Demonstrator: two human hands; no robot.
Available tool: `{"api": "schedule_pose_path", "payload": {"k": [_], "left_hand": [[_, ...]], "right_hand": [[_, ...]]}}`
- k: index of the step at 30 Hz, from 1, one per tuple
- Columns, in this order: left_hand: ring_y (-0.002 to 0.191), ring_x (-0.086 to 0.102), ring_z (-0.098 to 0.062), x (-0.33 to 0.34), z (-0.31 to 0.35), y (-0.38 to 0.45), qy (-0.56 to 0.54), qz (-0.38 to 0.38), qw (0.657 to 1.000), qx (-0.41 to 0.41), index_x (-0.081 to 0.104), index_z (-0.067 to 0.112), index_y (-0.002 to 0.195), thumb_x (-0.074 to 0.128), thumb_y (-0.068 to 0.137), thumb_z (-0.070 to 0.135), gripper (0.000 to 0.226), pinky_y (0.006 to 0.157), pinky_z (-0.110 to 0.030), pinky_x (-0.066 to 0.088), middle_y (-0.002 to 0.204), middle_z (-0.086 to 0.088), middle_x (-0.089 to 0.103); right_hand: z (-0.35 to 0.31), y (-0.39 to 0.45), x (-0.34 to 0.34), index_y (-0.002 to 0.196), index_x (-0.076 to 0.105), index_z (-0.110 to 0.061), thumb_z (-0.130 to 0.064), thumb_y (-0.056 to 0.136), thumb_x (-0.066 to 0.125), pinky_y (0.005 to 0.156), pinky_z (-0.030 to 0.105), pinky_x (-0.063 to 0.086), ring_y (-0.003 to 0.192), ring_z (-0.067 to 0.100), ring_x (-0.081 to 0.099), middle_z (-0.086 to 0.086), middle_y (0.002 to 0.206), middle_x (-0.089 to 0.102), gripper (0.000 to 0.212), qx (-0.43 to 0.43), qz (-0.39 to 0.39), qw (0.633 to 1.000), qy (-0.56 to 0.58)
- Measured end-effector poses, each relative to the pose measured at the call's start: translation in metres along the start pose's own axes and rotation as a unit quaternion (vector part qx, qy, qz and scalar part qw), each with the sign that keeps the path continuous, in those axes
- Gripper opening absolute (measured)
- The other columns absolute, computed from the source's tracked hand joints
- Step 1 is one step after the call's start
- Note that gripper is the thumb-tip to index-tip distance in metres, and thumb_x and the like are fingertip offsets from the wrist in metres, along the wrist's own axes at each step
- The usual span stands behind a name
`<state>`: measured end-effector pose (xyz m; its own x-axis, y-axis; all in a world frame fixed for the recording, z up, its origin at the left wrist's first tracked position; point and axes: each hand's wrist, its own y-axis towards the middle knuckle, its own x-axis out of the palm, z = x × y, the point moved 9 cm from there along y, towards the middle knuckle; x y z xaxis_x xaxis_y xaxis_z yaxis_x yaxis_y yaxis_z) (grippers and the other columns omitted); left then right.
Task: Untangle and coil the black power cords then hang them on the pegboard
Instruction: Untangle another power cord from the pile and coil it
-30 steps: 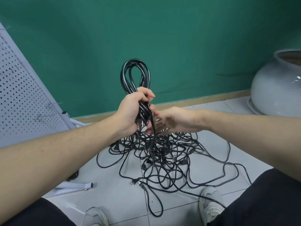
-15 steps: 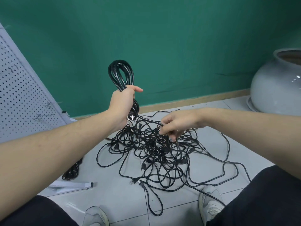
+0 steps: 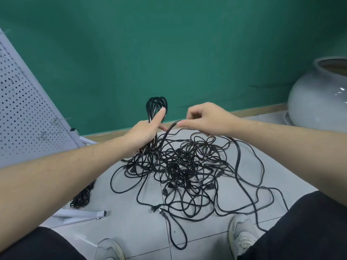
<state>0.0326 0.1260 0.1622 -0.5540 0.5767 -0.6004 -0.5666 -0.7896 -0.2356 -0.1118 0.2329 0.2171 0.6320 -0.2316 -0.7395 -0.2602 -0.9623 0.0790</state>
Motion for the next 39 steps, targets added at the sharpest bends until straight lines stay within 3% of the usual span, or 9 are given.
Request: {"api": "schedule_pose_path", "payload": {"k": [3, 6, 11, 16, 23, 27, 31, 35, 39], "left_hand": [[0.122, 0.053, -0.02, 0.014, 0.009, -0.007, -0.005, -0.057, 0.998, 0.019, 0.077, 0.038, 0.1, 0.04, 0.076, 0.093, 0.071, 0.115, -0.048, 0.034, 0.129, 0.006, 0.059], [0.114, 0.059, -0.013, 0.029, 0.018, -0.011, 0.02, -0.13, 0.989, 0.064, 0.072, 0.03, 0.113, 0.071, 0.08, 0.066, 0.049, 0.101, -0.038, 0.046, 0.12, 0.012, 0.066], [0.075, 0.049, -0.014, 0.029, 0.011, -0.009, 0.033, -0.103, 0.993, 0.051, 0.074, 0.019, 0.103, 0.06, 0.094, 0.024, 0.017, 0.064, -0.029, 0.037, 0.081, 0.005, 0.052], [0.054, 0.041, -0.012, 0.027, 0.013, -0.012, 0.04, -0.104, 0.992, 0.065, 0.078, 0.024, 0.09, 0.046, 0.09, 0.006, 0.037, 0.052, -0.028, 0.031, 0.061, 0.004, 0.042], [0.052, 0.044, -0.015, 0.037, 0.027, -0.021, -0.081, -0.146, 0.981, 0.103, 0.077, 0.02, 0.074, 0.044, 0.063, 0.017, 0.035, 0.056, -0.032, 0.04, 0.076, -0.005, 0.055], [0.054, 0.042, -0.017, 0.047, 0.032, -0.025, -0.12, -0.178, 0.972, 0.097, 0.074, 0.013, 0.078, 0.043, 0.071, 0.012, 0.032, 0.055, -0.029, 0.04, 0.065, 0.004, 0.063], [0.058, 0.05, -0.023, 0.052, 0.036, -0.029, -0.128, -0.193, 0.967, 0.11, 0.074, 0.017, 0.077, 0.042, 0.067, 0.014, 0.034, 0.056, -0.03, 0.041, 0.105, -0.033, 0.067], [0.057, 0.049, -0.011, 0.048, 0.045, -0.033, -0.12, -0.165, 0.967, 0.154, 0.075, 0.018, 0.075, 0.044, 0.069, 0.012, 0.032, 0.05, -0.023, 0.04, 0.073, -0.004, 0.059], [0.086, 0.063, -0.032, 0.056, 0.044, -0.033, -0.193, -0.234, 0.946, 0.115, 0.077, 0.021, 0.075, 0.043, 0.06, 0.012, 0.038, 0.074, -0.041, 0.048, 0.099, -0.016, 0.073]], "right_hand": [[0.013, 0.001, -0.019, 0.055, 0.037, -0.016, -0.085, 0.067, 0.062, 0.051, 0.03, 0.03, 0.051, 0.018, 0.035, -0.006, 0.046, 0.034, 0.074, 0.079, 0.082, 0.983, -0.145], [0.021, 0.006, -0.02, 0.056, 0.034, -0.018, -0.082, 0.066, 0.068, 0.053, 0.03, 0.029, 0.051, 0.017, 0.034, -0.006, 0.046, 0.032, 0.073, 0.121, 0.072, 0.983, -0.12], [0.027, 0.012, -0.014, 0.08, 0.065, -0.016, -0.046, 0.086, 0.077, 0.061, 0.032, 0.044, 0.064, 0.018, 0.045, -0.002, 0.069, 0.052, 0.033, 0.076, 0.02, 0.995, 0.063], [0.021, 0.008, -0.03, 0.077, 0.068, -0.016, -0.042, 0.079, 0.084, 0.043, 0.021, 0.037, 0.052, 0.012, 0.038, -0.01, 0.058, 0.051, 0.031, 0.043, 0.086, 0.991, 0.098], [0.024, 0.009, -0.036, 0.085, 0.068, -0.023, -0.039, 0.088, 0.077, 0.062, 0.015, 0.042, 0.058, -0.005, 0.049, -0.013, 0.074, 0.061, 0.018, 0.03, 0.157, 0.973, 0.166], [0.023, 0.011, -0.016, 0.091, 0.059, -0.023, -0.034, 0.095, 0.069, 0.094, 0.053, 0.057, 0.09, 0.016, 0.067, 0.008, 0.105, 0.067, 0.015, 0.04, 0.138, 0.947, 0.287], [0.008, 0.011, -0.006, 0.108, 0.047, -0.031, -0.031, 0.1, 0.063, 0.077, 0.047, 0.053, 0.089, 0.026, 0.076, 0.018, 0.117, 0.067, 0.018, 0.029, 0.124, 0.929, 0.349], [0.006, 0.011, -0.002, 0.13, 0.042, -0.036, -0.03, 0.098, 0.066, 0.077, 0.045, 0.06, 0.059, 0.013, 0.061, 0.008, 0.097, 0.058, 0.04, 0.03, 0.136, 0.913, 0.383], [0.006, 0.017, -0.006, 0.117, 0.054, -0.038, -0.033, 0.095, 0.07, 0.066, 0.03, 0.051, 0.049, 0.012, 0.045, 0.006, 0.093, 0.049, 0.027, 0.038, 0.162, 0.894, 0.416]]}}
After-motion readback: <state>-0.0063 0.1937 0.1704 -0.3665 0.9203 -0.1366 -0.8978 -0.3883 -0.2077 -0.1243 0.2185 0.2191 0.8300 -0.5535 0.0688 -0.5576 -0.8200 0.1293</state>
